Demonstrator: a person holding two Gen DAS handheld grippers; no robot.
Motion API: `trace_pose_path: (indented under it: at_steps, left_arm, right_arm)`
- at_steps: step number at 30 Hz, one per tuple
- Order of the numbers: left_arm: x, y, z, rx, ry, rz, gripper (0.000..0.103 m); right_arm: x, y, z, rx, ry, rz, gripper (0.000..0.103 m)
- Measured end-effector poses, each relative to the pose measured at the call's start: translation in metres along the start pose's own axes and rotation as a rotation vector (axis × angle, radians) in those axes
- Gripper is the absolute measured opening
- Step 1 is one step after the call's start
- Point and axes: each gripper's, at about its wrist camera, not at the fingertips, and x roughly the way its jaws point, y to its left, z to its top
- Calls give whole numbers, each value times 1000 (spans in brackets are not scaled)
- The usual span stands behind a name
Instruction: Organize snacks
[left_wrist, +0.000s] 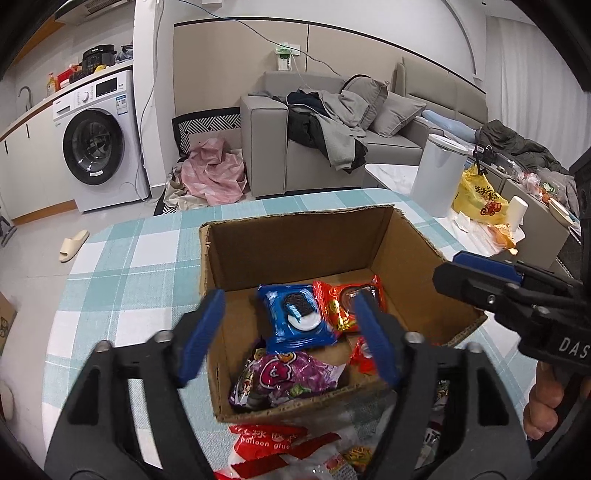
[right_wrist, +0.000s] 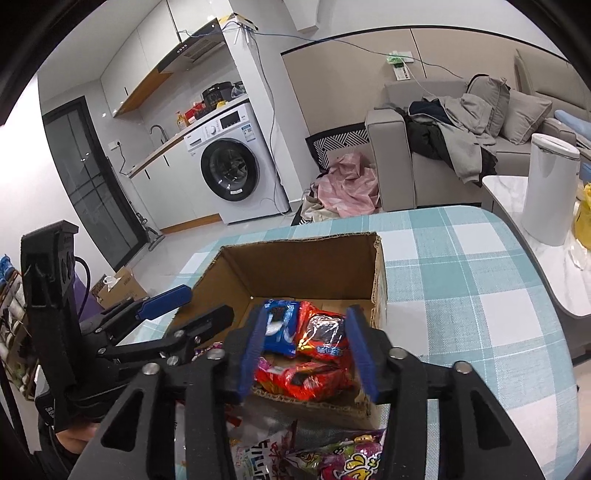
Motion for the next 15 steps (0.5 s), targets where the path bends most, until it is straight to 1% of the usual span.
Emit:
trace_pose_path:
  at_steps: [1, 2, 4, 5, 6, 7, 10, 15]
  left_arm:
    - [-7, 2, -3, -4, -5, 2, 85]
    - [-11, 3, -4, -7, -9, 3, 85]
    - [-20, 4, -7, -10, -9, -2, 87]
    - [-24, 4, -9, -9, -11, -4, 92]
    - [-29, 4, -12, -7, -12, -3, 101]
    - [-36, 5, -15, -6, -21, 13, 102]
    - [-54, 6, -22, 1, -42, 42, 102]
    - [-83, 11, -33, -7, -55, 42, 102]
  right_arm:
    - [-2, 0, 0, -2, 0, 2, 60]
    - [-6, 1, -1, -7, 1, 3, 75]
    - [-14, 2, -4, -20, -6, 9, 93]
    - [-19, 3, -6, -24, -13, 14, 97]
    - [-24, 4, -9, -29, -15, 17, 99]
    - [-27, 4, -10, -32, -13, 17, 102]
    - [-37, 6, -14, -48, -6, -1, 102]
    - [-52, 7, -26, -54, -11, -22, 102]
